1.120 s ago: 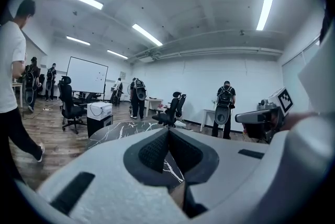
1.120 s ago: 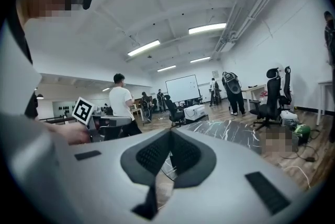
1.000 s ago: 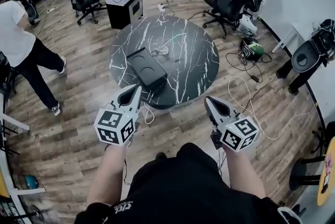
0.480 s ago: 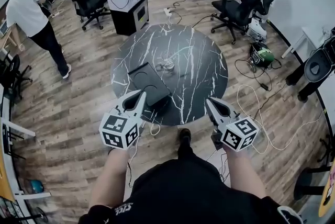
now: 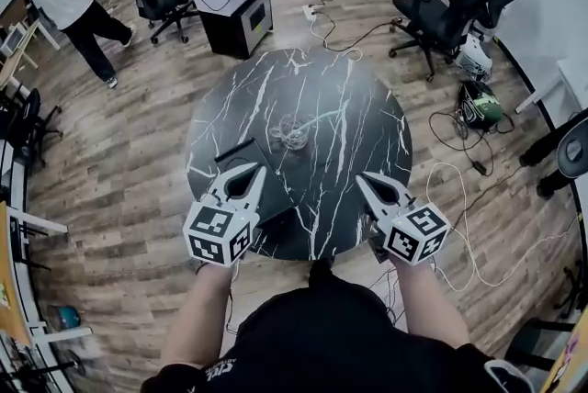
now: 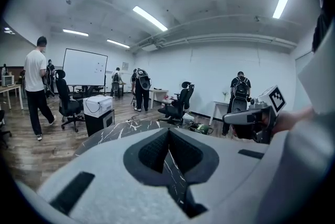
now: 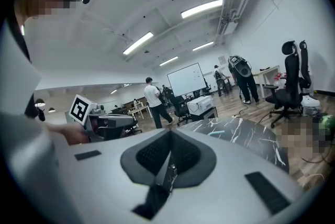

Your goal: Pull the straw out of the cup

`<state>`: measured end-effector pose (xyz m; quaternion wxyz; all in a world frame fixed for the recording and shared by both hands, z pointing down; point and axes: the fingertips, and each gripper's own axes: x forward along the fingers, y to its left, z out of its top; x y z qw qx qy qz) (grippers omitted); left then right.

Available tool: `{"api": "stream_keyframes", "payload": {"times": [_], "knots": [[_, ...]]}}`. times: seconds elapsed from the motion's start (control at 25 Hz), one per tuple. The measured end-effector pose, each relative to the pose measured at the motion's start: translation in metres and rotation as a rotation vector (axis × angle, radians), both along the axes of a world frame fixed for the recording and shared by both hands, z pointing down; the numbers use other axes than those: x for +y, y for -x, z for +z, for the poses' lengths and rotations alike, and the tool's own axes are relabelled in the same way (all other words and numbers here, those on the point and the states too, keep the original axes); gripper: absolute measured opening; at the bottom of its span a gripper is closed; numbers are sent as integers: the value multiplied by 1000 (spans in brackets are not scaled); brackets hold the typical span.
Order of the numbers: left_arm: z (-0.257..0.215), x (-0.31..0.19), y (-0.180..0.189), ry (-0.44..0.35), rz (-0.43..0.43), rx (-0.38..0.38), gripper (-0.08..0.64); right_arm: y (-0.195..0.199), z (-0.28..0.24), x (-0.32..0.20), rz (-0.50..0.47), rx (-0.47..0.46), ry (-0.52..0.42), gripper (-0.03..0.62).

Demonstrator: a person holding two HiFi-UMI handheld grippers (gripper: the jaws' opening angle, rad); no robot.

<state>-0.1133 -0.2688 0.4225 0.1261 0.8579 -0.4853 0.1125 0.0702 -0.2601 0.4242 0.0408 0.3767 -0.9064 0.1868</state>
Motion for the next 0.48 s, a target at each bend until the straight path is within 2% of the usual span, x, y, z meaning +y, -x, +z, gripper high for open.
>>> {"api": "stream_keyframes", "payload": {"times": [0.32,0.48], "knots": [[8,-54,-32,33,-1,-29,12,-21,17,-66,-35,-30,38,6],[22,-70,-39,72,20,-42,51,-20,27,-82,-42,-32,72,6]]}}
